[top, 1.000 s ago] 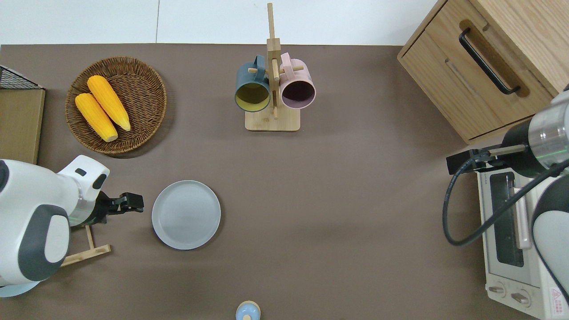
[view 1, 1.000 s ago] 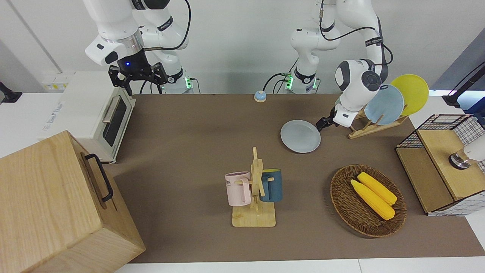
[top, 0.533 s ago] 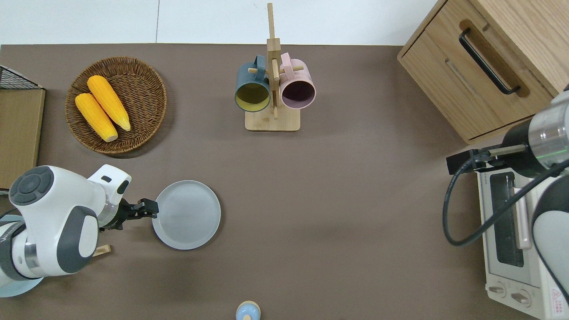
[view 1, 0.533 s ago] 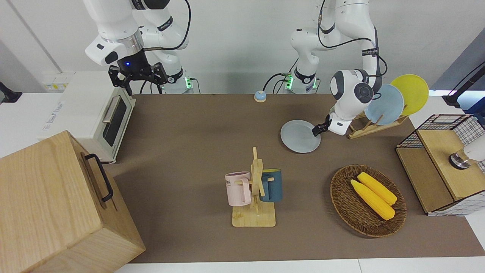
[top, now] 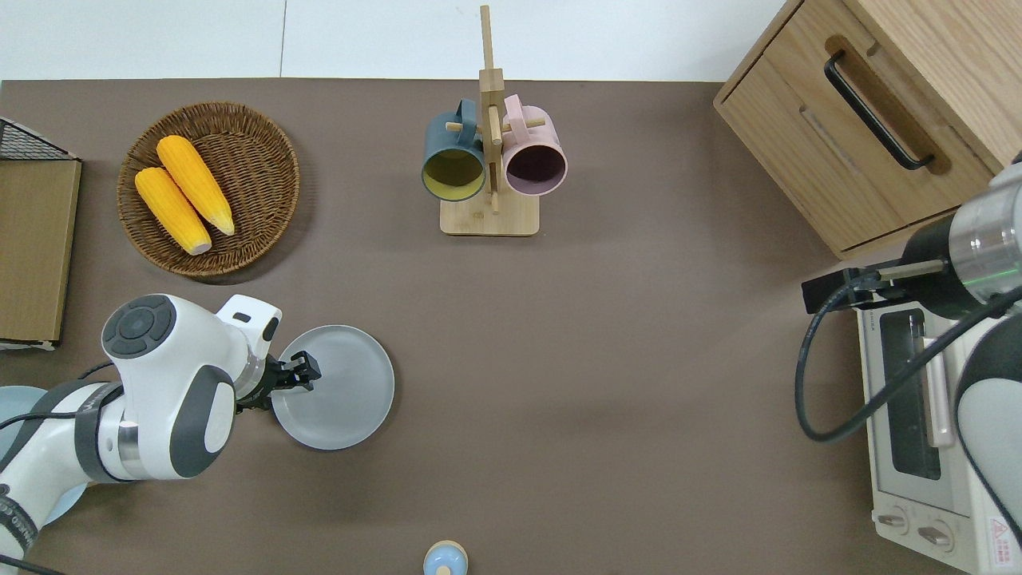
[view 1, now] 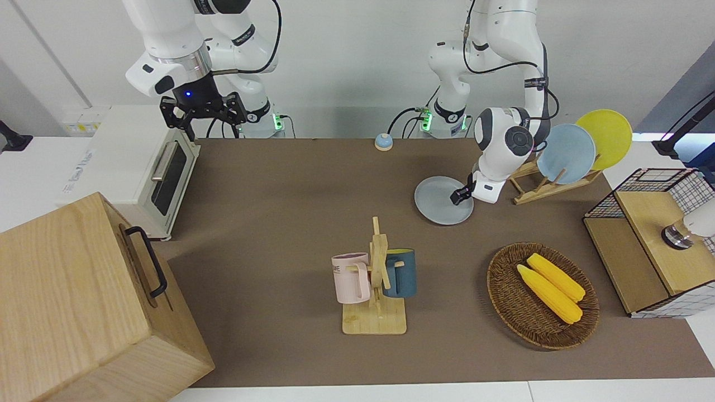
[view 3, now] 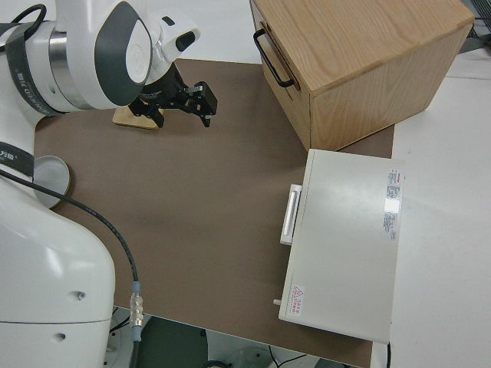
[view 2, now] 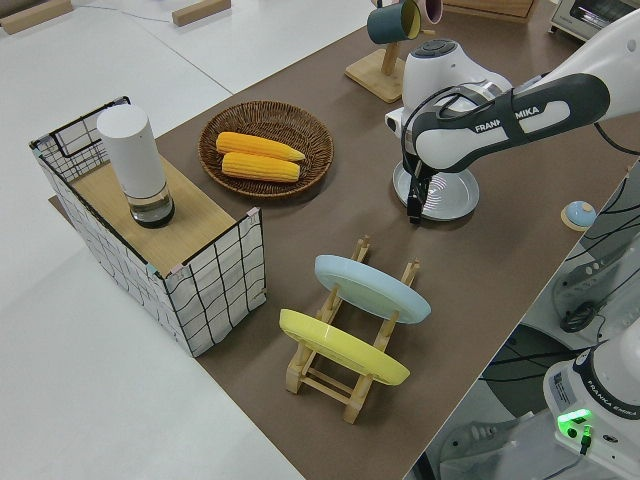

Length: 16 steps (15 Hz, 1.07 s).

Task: Pick gray plate from table and place it on lower plate rack with left arm
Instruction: 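Close the left gripper on the gray plate's rim and lift it, then carry the gray plate with the left gripper toward the wooden rack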

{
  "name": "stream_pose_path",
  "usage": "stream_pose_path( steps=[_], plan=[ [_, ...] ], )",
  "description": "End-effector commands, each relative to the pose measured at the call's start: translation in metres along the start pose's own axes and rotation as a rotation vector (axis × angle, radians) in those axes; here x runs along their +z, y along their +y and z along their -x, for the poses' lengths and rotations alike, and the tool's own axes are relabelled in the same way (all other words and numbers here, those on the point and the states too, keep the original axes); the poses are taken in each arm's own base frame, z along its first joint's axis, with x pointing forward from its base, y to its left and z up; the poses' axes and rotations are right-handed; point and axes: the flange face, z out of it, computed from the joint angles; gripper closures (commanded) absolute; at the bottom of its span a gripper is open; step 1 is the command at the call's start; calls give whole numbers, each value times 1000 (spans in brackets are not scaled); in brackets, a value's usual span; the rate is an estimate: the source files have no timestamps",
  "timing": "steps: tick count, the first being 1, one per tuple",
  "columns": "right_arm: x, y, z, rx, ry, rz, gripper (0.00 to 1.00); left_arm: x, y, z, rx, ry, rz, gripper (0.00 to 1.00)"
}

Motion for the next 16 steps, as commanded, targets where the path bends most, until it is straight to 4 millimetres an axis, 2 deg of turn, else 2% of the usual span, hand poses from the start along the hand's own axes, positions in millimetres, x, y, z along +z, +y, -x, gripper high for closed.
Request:
stream_pose_path(
  steps=[1, 3, 4, 13, 16],
  plan=[
    [-4, 1, 2, 14, -1, 2, 17, 4, -1, 0, -34, 4, 4, 718],
    [-4, 1, 2, 14, -2, 1, 17, 4, -1, 0, -33, 4, 4, 933],
    [-4, 1, 2, 14, -4, 2, 17, 4, -1, 0, -33, 4, 4, 999],
    [-4, 1, 2, 14, -1, 2, 17, -5, -4, -2, -18, -6, -10, 1000],
    [-4, 1, 2, 14, -2, 2, 17, -19, -10, -5, 18, -18, -98, 1000]
  ],
)
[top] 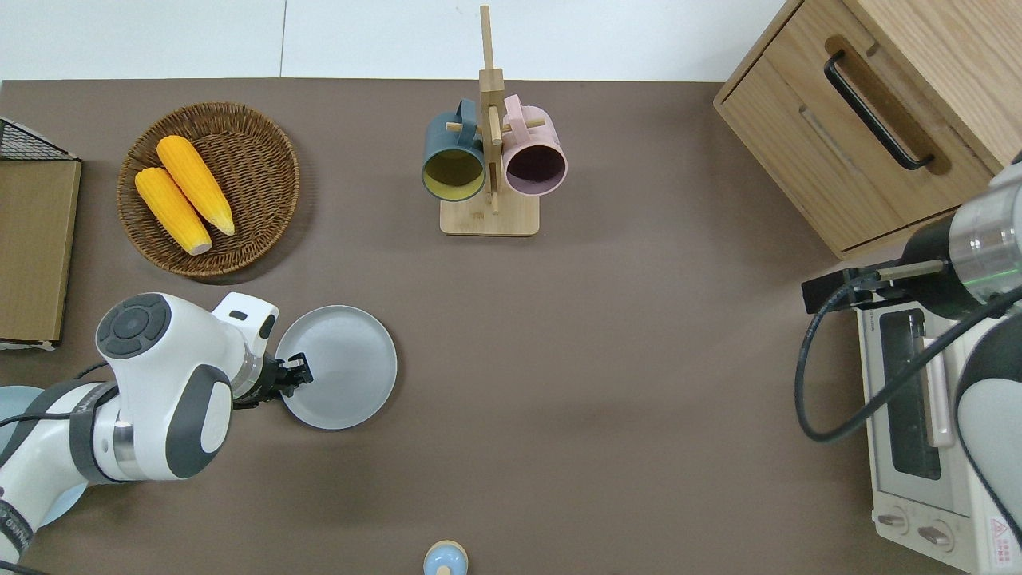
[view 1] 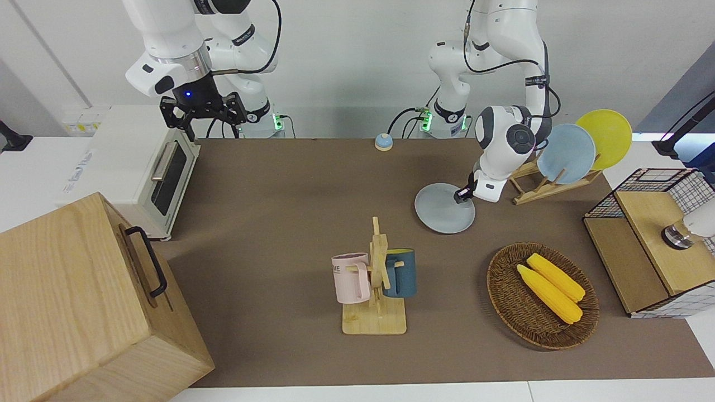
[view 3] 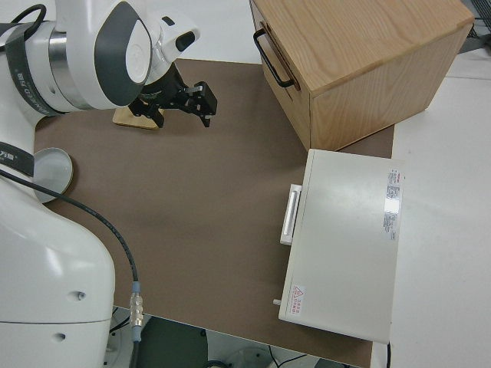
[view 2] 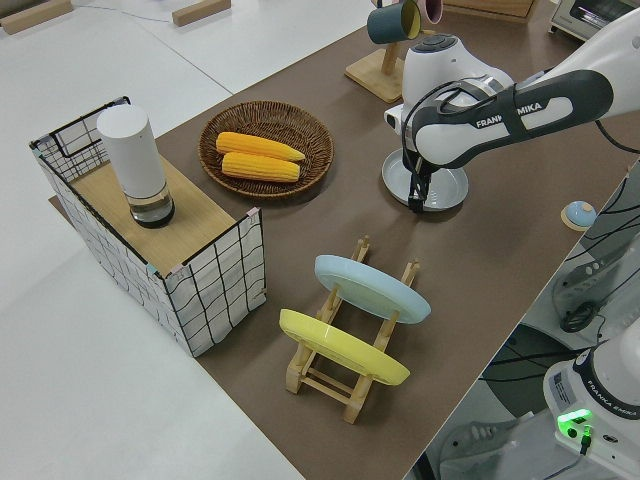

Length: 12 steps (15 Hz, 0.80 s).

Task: Pick gray plate from table and place it on lower plate rack with left arm
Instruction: 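Carry the gray plate with the left gripper toward the wooden rack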

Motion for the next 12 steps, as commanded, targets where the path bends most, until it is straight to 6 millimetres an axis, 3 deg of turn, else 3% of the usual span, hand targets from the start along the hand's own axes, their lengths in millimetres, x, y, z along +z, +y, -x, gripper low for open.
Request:
stream_pose_path(
  steps=[1, 12],
  plan=[
    [-4, 1, 2, 14, -2, 2, 17, -19, -10, -7, 40, -4, -118, 1000],
    [-4, 2, 2, 15, -2, 1, 17, -94, -28, -17, 62, -21, -342, 1000]
  ],
)
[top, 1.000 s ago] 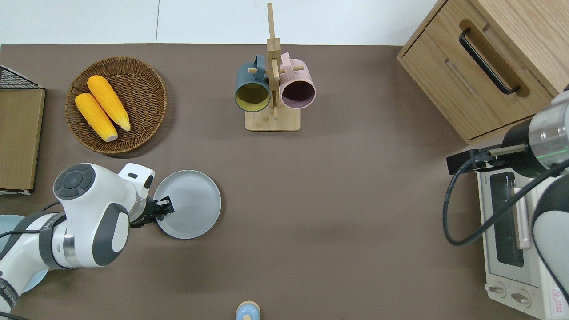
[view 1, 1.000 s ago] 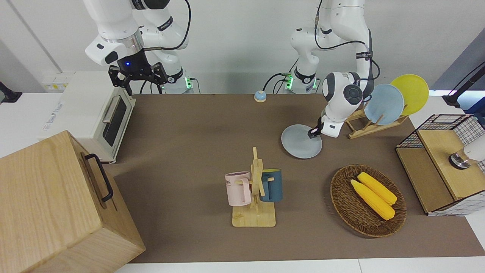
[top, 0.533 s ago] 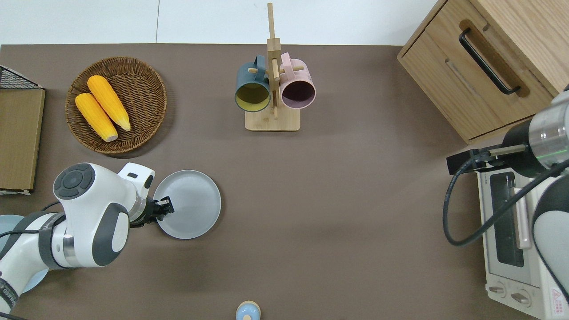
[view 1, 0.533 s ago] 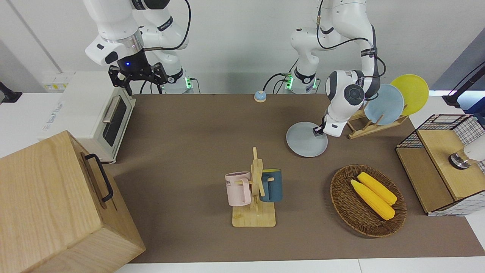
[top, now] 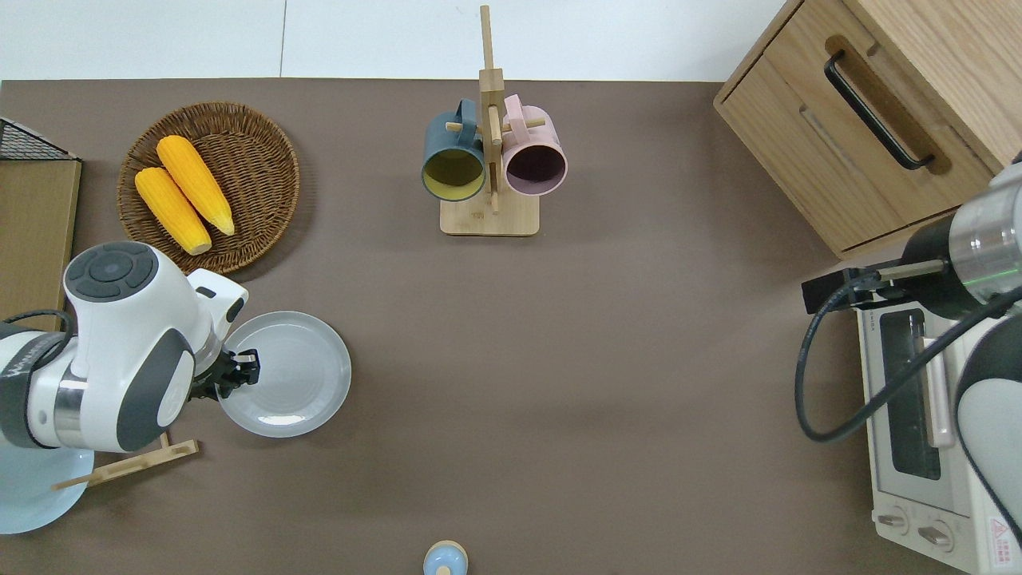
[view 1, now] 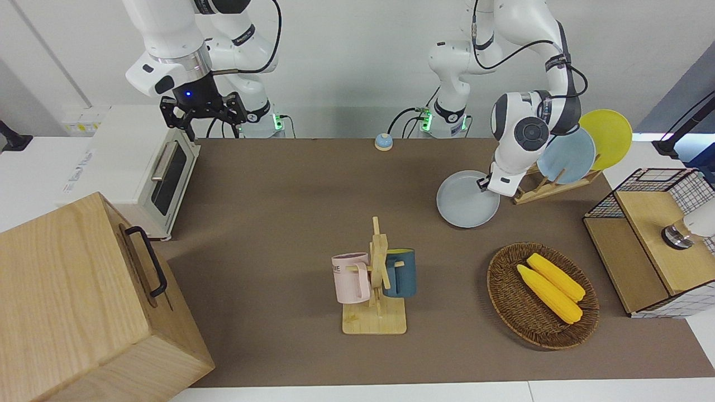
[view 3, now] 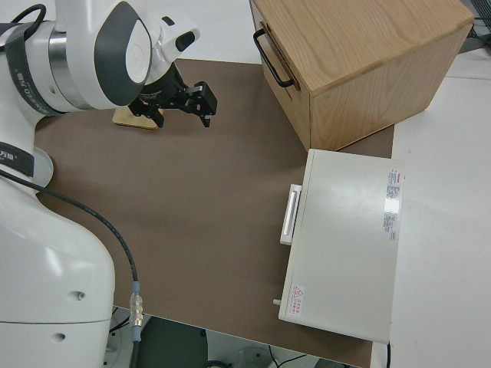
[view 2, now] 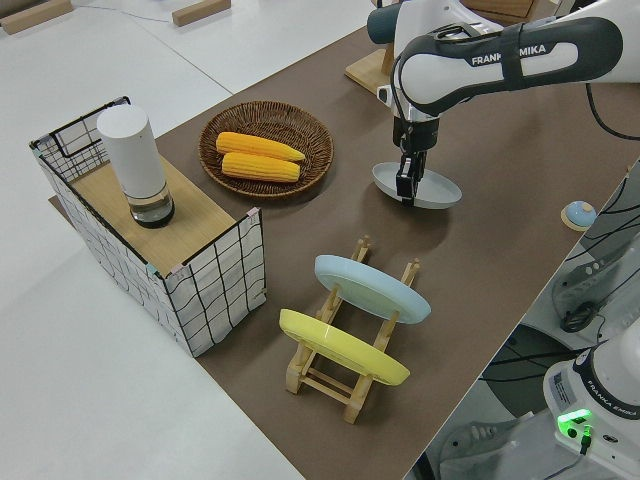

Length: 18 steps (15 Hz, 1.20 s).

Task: Pick gray plate from table and place it on lower plate rack with left arm
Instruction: 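Carry the gray plate with the left gripper toward the wooden rack, then lower the gray plate into the rack's lower slot with the left gripper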

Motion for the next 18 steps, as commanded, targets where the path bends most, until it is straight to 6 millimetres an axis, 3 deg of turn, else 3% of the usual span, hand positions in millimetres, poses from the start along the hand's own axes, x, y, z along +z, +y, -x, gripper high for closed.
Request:
stream_pose_path(
  steps=[1, 5, 12, 18],
  plan=[
    [-4, 1, 2, 14, -2, 2, 17, -27, -17, 0, -12, -5, -82, 1000],
    [-4, 1, 2, 14, -2, 2, 17, -52, -37, -1, -32, -17, -151, 1000],
    [-4, 1, 2, 14, -2, 2, 17, -77, -70, 3, 0, 21, -487, 1000],
    [-4, 1, 2, 14, -4, 2, 17, -86, -72, 3, 63, 46, -649, 1000]
  ],
)
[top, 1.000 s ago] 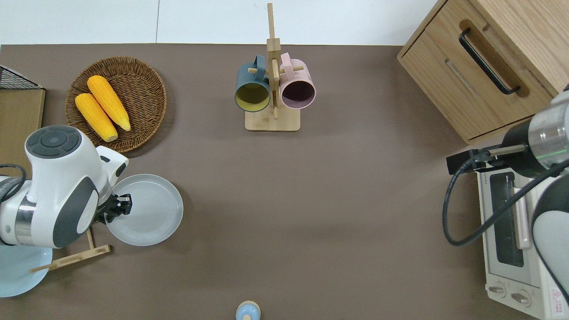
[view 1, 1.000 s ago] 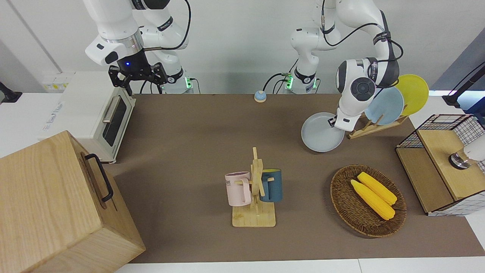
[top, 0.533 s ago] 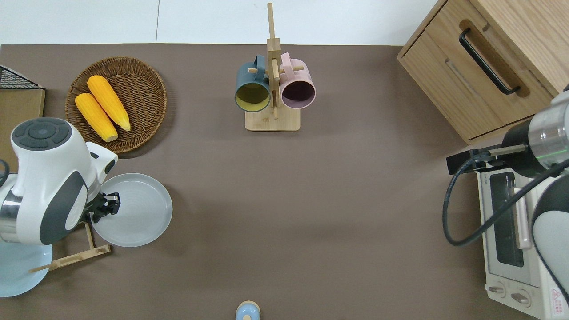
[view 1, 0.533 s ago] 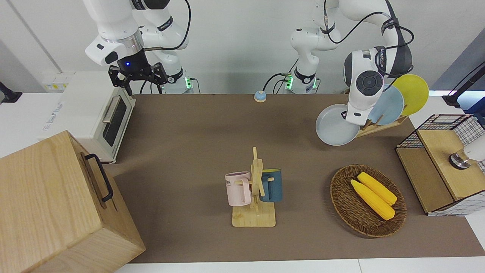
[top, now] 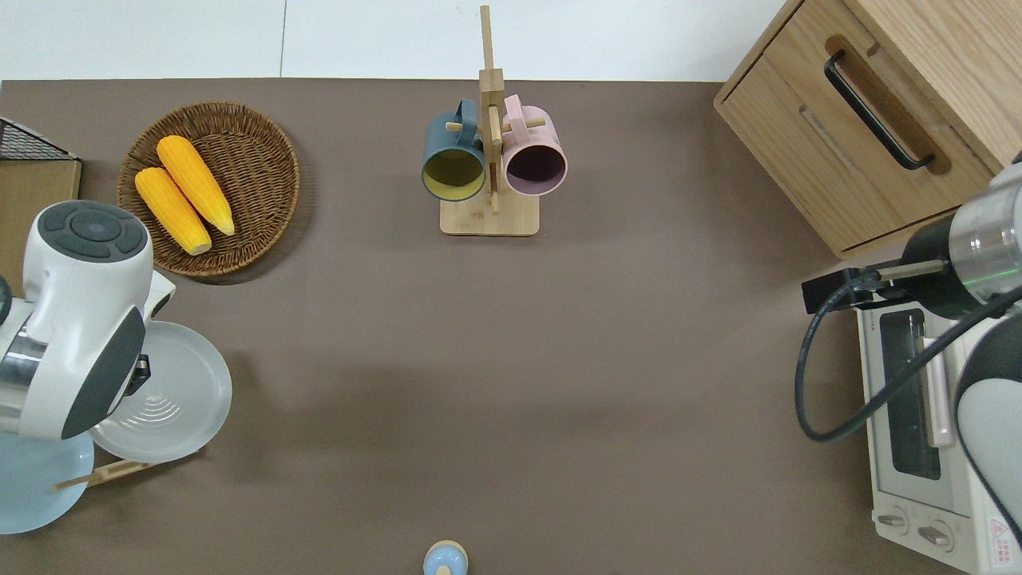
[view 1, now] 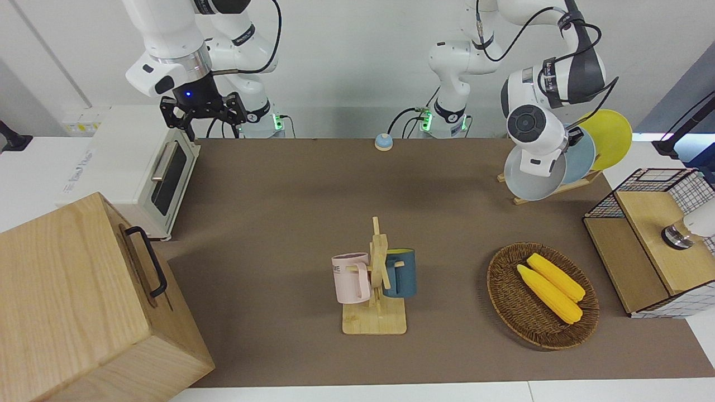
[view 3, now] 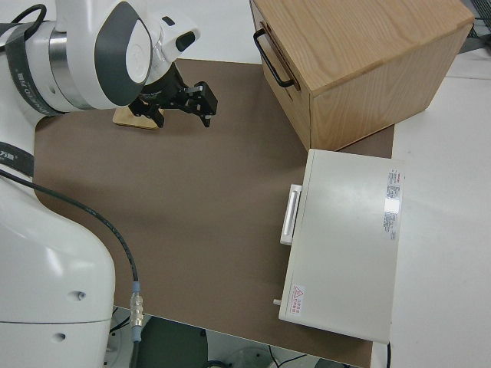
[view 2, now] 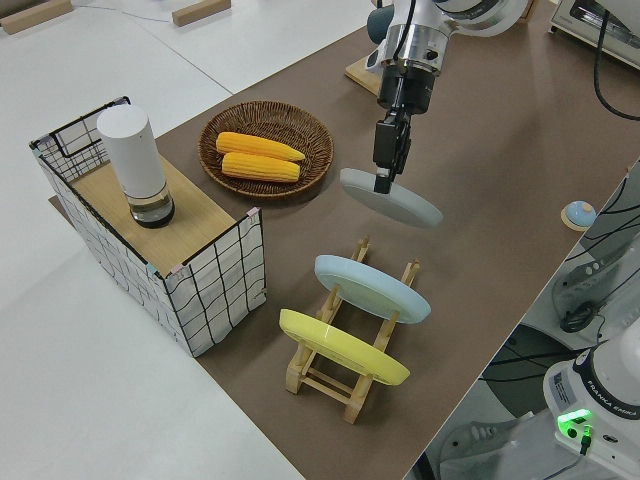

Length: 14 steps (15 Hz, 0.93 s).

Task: Pick gray plate from table and place it on lower plate rack with left arm
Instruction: 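Lower the gray plate into the rack's lower slot with the left gripper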

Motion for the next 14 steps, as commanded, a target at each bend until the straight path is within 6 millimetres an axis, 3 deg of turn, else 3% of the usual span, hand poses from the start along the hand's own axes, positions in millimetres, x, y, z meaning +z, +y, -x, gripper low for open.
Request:
stream_pose_path(
  steps=[1, 8, 10, 14],
  plan=[
    [-4, 1, 2, 14, -1, 2, 17, -5, -2, 3, 37, 5, -66, 1000],
    [-4, 1, 2, 14, -2, 2, 17, 12, 5, 6, 67, -57, -121, 1000],
    [-4, 1, 2, 14, -2, 2, 17, 30, 20, 4, 78, -102, -150, 1000],
    [-4, 1, 2, 14, -2, 2, 17, 57, 28, 7, 76, -151, -173, 1000]
  ],
)
